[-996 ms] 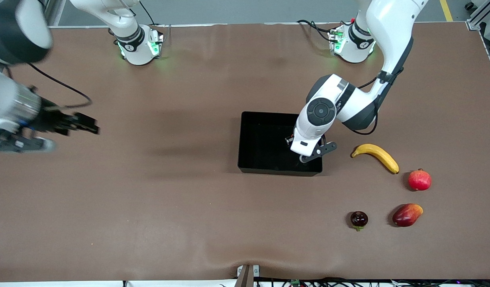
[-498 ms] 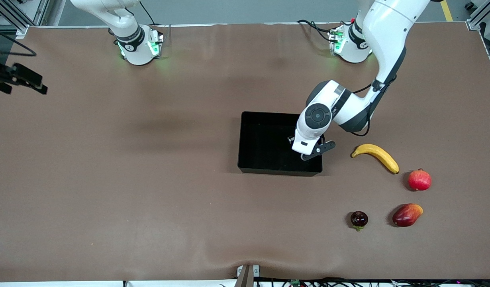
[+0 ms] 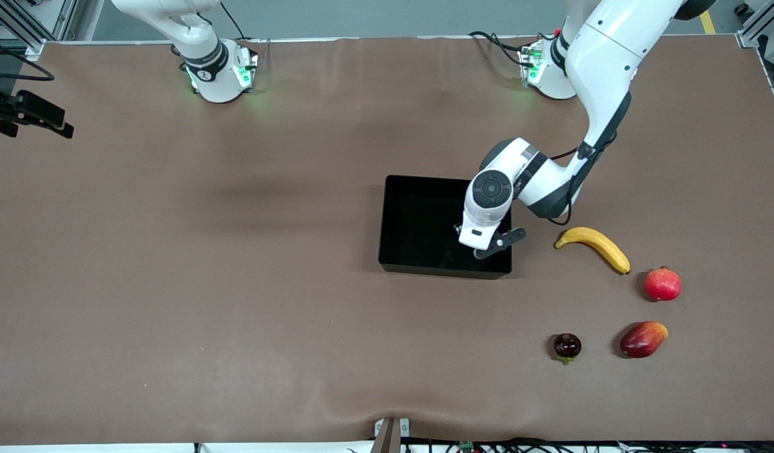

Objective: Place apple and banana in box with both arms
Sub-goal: 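Open the left gripper to release the apple and move back to the banana, then lower the left gripper onto the yellow banana and close on it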

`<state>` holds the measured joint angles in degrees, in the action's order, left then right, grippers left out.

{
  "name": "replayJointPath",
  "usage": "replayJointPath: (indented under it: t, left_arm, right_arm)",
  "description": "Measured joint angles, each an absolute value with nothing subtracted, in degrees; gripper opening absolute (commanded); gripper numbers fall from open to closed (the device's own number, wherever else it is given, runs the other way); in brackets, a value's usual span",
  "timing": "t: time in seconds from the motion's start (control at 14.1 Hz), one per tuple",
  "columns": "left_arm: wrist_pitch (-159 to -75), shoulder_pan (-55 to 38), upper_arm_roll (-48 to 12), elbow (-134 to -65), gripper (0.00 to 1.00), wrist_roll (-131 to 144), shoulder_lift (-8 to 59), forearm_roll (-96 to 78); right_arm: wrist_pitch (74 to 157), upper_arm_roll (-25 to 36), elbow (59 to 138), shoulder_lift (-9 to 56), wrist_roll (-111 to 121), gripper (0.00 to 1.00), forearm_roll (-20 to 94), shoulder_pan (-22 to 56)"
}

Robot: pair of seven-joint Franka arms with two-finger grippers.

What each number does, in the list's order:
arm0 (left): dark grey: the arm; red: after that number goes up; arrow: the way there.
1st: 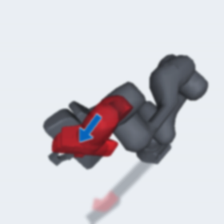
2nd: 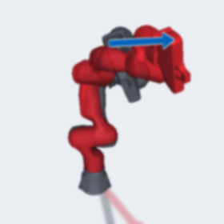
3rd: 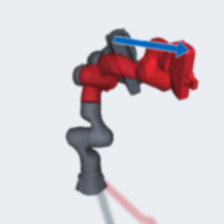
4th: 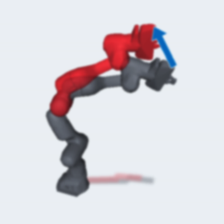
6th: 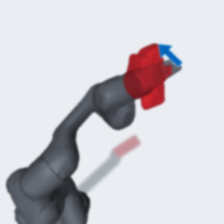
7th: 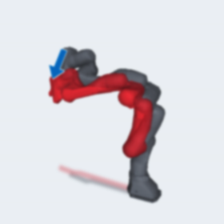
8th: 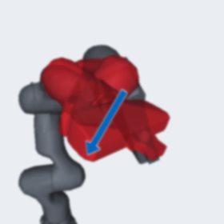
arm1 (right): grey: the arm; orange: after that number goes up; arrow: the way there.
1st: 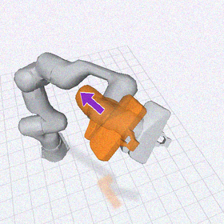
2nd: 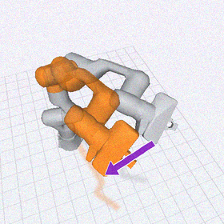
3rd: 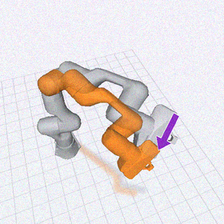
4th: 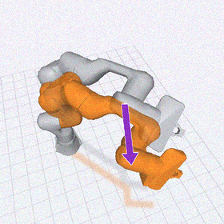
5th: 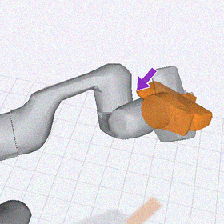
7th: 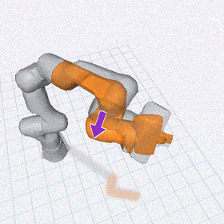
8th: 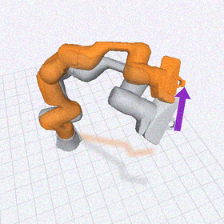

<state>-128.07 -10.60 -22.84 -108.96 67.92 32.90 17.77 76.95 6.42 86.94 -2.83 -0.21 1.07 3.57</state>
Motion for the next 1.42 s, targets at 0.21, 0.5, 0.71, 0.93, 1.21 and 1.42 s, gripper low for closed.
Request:
replayJointPath:
  t: [0.21, 0.5, 0.71, 0.93, 1.21, 1.42]
  left_arm:
    - [-128.0, -10.4, -22.8, -105.8, 1.00, 67.9, 32.5, 18.0]
    - [-117.9, -10.1, -22.8, -95.1, 1.00, 67.2, 30.0, 18.0]
    - [-112.2, -8.6, -22.9, -87.4, 1.00, 63.0, 29.1, 17.2]
    - [-108.0, -3.7, -23.0, -83.9, 1.00, 53.1, 28.1, 15.2]
    - [-104.3, 5.1, -23.0, -83.3, 1.00, 38.6, 26.1, 11.0]
    - [-102.4, 9.7, -23.0, -83.7, 1.00, 31.9, 26.1, 10.8]
  right_arm:
    - [76.8, 6.2, 86.9, -2.8, -0.5, 1.00, 1.1, 3.6]
    - [76.4, 6.1, 87.0, -2.6, -0.5, 1.00, 1.1, 3.6]
    - [76.4, 5.8, 87.0, -2.4, -0.5, 1.00, 1.2, 4.0]
    - [76.4, 5.7, 87.0, -2.4, -0.5, 1.00, 1.2, 4.2]
    - [76.4, 5.6, 87.0, -2.4, -0.5, 1.00, 1.1, 5.0]
    - [76.5, 5.6, 87.0, -2.4, -0.5, 1.00, 1.1, 5.2]
